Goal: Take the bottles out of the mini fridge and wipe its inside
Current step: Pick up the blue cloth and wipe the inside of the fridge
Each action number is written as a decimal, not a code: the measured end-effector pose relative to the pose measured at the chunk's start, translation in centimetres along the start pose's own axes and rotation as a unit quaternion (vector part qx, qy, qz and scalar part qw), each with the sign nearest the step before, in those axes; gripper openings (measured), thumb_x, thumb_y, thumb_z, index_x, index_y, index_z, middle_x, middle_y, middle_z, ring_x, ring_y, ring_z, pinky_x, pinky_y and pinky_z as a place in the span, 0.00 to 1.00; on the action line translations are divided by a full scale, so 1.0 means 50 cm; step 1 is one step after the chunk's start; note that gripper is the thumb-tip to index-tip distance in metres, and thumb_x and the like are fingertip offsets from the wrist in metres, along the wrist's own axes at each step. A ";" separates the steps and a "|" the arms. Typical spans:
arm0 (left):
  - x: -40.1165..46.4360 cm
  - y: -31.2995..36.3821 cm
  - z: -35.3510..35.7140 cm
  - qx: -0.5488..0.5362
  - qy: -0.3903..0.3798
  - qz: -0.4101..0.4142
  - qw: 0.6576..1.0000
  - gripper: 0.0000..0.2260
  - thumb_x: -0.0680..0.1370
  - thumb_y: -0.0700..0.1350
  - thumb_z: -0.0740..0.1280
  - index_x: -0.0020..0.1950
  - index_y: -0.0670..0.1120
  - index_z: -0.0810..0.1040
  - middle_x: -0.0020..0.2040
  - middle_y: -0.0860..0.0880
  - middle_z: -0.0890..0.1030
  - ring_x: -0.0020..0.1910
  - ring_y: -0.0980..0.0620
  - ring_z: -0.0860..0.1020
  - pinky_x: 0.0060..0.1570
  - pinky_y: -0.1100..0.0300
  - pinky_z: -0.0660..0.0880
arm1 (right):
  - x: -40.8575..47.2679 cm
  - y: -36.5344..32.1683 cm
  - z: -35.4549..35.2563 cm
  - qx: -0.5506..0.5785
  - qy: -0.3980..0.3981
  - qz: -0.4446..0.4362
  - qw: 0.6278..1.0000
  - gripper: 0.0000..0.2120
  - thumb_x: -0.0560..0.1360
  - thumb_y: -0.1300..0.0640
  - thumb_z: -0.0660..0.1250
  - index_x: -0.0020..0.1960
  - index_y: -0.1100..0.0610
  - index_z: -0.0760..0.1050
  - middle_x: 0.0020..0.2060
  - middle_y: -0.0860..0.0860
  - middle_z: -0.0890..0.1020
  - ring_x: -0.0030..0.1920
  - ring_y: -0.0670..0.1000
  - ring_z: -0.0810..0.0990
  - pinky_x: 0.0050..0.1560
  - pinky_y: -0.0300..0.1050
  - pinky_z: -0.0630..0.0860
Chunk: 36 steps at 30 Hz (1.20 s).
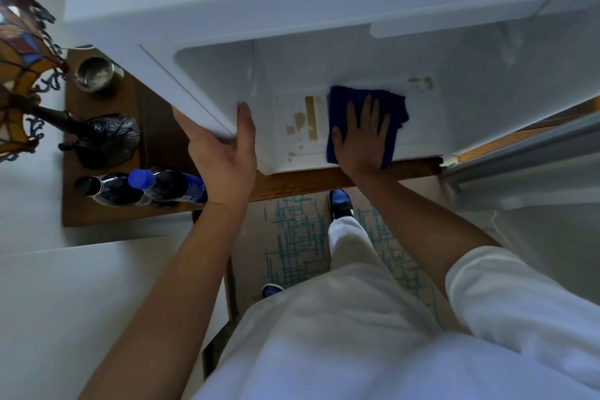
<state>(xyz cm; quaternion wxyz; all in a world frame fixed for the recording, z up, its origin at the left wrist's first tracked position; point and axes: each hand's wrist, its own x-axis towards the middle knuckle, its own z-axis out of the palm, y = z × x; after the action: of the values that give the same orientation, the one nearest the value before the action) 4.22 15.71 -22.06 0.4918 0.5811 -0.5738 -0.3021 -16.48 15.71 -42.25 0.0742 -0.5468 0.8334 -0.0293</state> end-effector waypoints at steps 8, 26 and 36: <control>0.003 -0.010 -0.007 -0.008 -0.018 0.003 1.000 0.33 0.81 0.38 0.70 0.78 0.33 0.52 0.57 0.64 0.71 0.54 0.78 0.76 0.53 0.80 0.72 | -0.110 0.073 0.017 -0.014 0.021 -0.099 0.995 0.29 0.84 0.41 0.48 0.81 0.53 0.60 0.82 0.60 0.59 0.82 0.61 0.57 0.80 0.65 0.54; 0.003 -0.009 -0.004 -0.014 -0.021 0.006 1.000 0.32 0.81 0.35 0.69 0.77 0.30 0.53 0.56 0.65 0.72 0.53 0.79 0.76 0.53 0.81 0.71 | 0.018 -0.024 0.004 0.042 -0.010 0.072 0.996 0.29 0.84 0.42 0.51 0.83 0.48 0.56 0.83 0.60 0.52 0.83 0.63 0.50 0.80 0.68 0.45; -0.002 -0.005 -0.013 -0.034 -0.030 -0.006 0.999 0.30 0.82 0.36 0.69 0.78 0.39 0.54 0.59 0.65 0.73 0.57 0.75 0.76 0.57 0.78 0.71 | -0.134 0.024 0.012 0.000 0.008 -0.039 0.999 0.27 0.83 0.42 0.52 0.81 0.49 0.62 0.81 0.59 0.61 0.82 0.61 0.57 0.79 0.69 0.52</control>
<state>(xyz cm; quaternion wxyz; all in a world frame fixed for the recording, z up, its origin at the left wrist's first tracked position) 4.90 15.90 -22.09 0.4919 0.5581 -0.5746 -0.3413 -14.85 22.33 -42.40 0.0660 -0.5789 0.8119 -0.0369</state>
